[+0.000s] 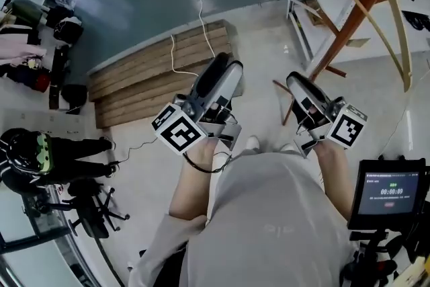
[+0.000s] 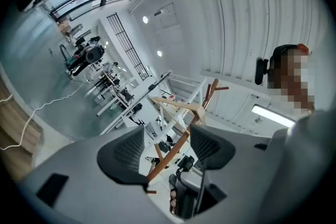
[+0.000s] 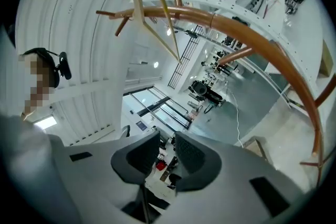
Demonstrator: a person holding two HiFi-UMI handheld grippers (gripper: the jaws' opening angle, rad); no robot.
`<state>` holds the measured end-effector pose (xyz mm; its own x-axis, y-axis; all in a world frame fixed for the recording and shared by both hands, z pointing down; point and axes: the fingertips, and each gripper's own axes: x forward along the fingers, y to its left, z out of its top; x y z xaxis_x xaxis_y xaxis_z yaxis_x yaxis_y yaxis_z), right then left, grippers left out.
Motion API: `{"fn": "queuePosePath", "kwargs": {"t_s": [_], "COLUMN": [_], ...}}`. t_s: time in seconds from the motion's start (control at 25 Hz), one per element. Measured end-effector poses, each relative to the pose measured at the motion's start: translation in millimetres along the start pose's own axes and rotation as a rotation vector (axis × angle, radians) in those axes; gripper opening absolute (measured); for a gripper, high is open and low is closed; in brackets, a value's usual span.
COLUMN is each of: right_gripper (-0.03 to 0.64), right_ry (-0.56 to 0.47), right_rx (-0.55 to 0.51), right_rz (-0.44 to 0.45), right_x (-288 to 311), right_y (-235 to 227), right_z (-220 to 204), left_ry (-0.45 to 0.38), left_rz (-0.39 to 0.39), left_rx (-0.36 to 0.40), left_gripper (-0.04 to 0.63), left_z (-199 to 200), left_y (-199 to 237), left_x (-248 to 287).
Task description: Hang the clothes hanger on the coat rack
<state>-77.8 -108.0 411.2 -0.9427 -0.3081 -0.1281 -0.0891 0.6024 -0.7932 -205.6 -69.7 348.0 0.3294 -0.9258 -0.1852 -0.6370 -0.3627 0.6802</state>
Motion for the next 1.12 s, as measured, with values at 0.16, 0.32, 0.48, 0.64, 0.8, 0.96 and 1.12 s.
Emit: {"fn": "queuePosePath", "kwargs": {"t_s": [0.16, 0.32, 0.48, 0.64, 0.8, 0.96, 1.12], "right_gripper": [0.097, 0.097, 0.097, 0.097, 0.097, 0.097, 0.097], "right_ry": [0.071, 0.130, 0.156, 0.177, 0.191, 0.205, 0.220], "right_rx": [0.015, 0.025, 0.029, 0.024, 0.017, -0.010, -0.038], "right_rz": [0.045, 0.093, 0.118, 0.135, 0.141, 0.149, 0.160], "right_x": [25.7, 46.5, 60.2, 71.1, 73.5, 72.7, 71.5], "right_y": [-3.6, 11.9, 17.5, 30.2, 31.9, 32.5, 36.2], "right_z": [-29.5, -46.2, -56.8, -64.7, -65.4, -66.3, -69.1], "left_ry": [-0.029, -0.033, -0.027, 0.002, -0.009, 0.026, 0.042], "left_rz": [0.069, 0.118, 0.145, 0.139, 0.178, 0.196, 0.180], "left_rx": [-0.023, -0.029, -0.040, 0.005, 0.014, 0.025, 0.020], "left_gripper": [0.276, 0.276, 0.275, 0.200, 0.006, 0.006, 0.006], "left_z": [-10.7, -17.7, -23.6, -22.6, -25.2, -35.7, -41.3], "left_y": [26.7, 32.9, 41.1, 35.9, 41.0, 44.4, 43.0], "left_x": [-31.9, -55.9, -69.7, -82.7, -86.3, -81.0, -76.5]}}
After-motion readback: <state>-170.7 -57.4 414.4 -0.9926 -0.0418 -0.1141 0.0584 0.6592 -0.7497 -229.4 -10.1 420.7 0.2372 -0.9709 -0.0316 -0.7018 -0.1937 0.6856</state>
